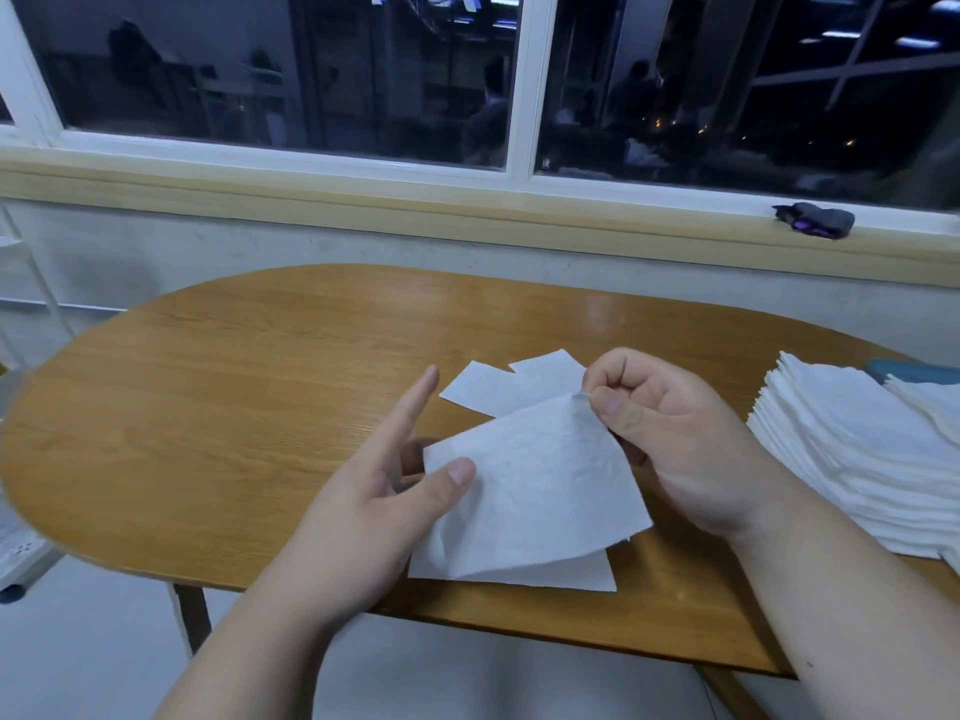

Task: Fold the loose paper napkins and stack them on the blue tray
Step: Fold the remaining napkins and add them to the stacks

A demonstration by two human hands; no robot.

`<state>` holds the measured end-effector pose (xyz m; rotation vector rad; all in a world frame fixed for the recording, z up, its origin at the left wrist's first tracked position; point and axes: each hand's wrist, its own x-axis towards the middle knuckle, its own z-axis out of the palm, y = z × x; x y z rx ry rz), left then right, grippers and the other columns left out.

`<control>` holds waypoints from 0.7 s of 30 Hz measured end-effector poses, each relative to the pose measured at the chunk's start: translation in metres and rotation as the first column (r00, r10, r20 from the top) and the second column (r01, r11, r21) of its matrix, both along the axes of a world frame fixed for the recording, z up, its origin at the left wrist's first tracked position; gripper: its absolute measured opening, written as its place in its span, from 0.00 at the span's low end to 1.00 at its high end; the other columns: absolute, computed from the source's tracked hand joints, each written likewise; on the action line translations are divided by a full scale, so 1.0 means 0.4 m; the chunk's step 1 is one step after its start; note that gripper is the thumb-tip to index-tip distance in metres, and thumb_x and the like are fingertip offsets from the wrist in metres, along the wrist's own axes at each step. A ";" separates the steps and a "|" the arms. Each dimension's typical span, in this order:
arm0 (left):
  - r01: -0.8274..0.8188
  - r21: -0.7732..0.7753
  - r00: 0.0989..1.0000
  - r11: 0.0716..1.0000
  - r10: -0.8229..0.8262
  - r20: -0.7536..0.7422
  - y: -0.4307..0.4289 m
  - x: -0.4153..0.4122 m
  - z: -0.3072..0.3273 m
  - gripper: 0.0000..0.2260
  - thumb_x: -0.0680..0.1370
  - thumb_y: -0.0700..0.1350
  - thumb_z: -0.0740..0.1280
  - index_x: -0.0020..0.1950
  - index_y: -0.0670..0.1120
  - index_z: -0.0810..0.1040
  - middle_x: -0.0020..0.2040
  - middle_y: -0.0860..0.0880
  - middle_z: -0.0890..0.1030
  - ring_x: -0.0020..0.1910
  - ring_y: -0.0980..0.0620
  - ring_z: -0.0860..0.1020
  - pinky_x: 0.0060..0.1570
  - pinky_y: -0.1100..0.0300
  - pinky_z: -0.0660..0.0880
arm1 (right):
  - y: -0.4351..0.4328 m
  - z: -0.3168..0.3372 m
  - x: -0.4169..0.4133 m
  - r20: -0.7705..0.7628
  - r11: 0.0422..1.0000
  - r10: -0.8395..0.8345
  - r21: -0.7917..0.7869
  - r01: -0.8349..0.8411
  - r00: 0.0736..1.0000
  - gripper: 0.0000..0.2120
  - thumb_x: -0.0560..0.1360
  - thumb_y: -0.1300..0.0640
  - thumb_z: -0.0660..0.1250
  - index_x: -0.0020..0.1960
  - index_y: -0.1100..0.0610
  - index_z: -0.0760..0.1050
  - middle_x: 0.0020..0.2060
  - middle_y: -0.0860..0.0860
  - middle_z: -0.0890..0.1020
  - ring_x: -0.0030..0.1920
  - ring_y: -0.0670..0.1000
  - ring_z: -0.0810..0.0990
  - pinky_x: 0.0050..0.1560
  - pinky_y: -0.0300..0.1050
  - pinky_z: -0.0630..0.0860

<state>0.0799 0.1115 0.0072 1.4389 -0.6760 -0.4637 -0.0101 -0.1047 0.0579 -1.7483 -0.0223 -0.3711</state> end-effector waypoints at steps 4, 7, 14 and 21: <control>-0.067 0.060 0.997 0.996 0.065 0.044 0.005 -0.005 0.015 0.29 0.74 0.40 0.74 0.67 0.68 0.73 0.43 0.45 0.82 0.43 0.47 0.82 0.46 0.59 0.75 | -0.008 -0.049 -0.010 -0.131 0.986 -0.100 0.120 0.116 0.986 0.06 0.81 0.60 0.62 0.47 0.60 0.74 0.36 0.54 0.80 0.33 0.50 0.77 0.32 0.40 0.72; -0.165 0.207 0.979 0.964 0.134 0.156 0.009 0.008 0.005 0.22 0.75 0.48 0.73 0.59 0.74 0.75 0.42 0.46 0.82 0.43 0.47 0.81 0.48 0.59 0.76 | -0.007 -0.081 -0.020 -0.180 0.974 -0.206 0.054 0.219 0.962 0.04 0.80 0.56 0.65 0.53 0.53 0.78 0.33 0.55 0.78 0.31 0.52 0.73 0.33 0.47 0.67; -0.241 0.407 0.946 0.881 0.118 0.303 -0.013 0.005 -0.008 0.11 0.78 0.47 0.69 0.43 0.63 0.85 0.44 0.64 0.83 0.44 0.66 0.78 0.39 0.75 0.69 | 0.019 -0.124 -0.048 -0.123 0.908 -0.303 -0.337 0.247 0.945 0.17 0.77 0.56 0.70 0.54 0.33 0.79 0.32 0.48 0.76 0.35 0.51 0.75 0.39 0.43 0.71; -0.331 0.529 0.840 0.781 -0.011 0.542 -0.024 0.014 -0.024 0.08 0.79 0.50 0.67 0.48 0.62 0.83 0.45 0.67 0.78 0.50 0.69 0.73 0.48 0.72 0.66 | 0.023 -0.149 -0.050 -0.117 0.692 -0.378 -0.695 0.196 0.919 0.07 0.79 0.50 0.66 0.49 0.43 0.84 0.40 0.37 0.82 0.53 0.36 0.76 0.53 0.32 0.72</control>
